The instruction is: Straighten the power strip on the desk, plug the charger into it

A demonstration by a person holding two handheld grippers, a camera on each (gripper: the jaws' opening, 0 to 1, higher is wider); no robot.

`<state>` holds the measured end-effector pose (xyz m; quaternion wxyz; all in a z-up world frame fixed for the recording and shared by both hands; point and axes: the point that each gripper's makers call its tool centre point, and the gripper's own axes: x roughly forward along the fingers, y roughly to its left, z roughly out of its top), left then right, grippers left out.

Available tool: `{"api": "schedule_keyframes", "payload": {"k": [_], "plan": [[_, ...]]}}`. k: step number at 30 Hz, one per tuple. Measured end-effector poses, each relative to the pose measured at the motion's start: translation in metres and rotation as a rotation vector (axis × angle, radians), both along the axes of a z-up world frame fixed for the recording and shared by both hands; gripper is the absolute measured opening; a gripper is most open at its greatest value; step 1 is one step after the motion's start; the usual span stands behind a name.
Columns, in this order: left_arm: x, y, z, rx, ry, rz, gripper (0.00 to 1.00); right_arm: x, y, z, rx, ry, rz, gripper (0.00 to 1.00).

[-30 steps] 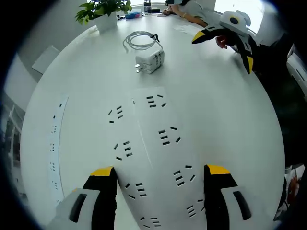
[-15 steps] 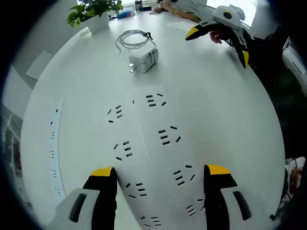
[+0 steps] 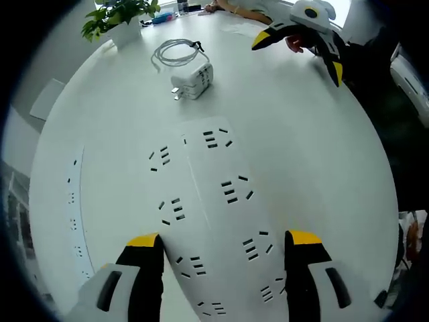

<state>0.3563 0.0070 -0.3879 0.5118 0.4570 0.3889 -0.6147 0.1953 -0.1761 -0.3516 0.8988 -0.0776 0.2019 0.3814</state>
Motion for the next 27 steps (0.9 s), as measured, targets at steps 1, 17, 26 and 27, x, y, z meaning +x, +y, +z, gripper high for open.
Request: {"api": "schedule_keyframes", "payload": {"k": [1,17,26,27], "plan": [[0.0,-0.0001,0.0001,0.0,0.0,-0.004,0.75,-0.0002,-0.0001,-0.0005,-0.001,0.002,0.001,0.97],[-0.0007,0.0004,-0.0003,0.051,-0.014,-0.043,0.75,0.0001,-0.0003,-0.0003,-0.001,0.0,0.002,0.97],[0.0002,0.0006,-0.0002,0.063,-0.017,-0.052,0.75,-0.001,-0.0004,-0.0015,-0.003,0.002,0.002,0.97],[0.0,0.0005,-0.0003,0.066,-0.018,-0.053,0.75,-0.0012,-0.0001,-0.0015,-0.003,0.002,0.002,0.97]]}}
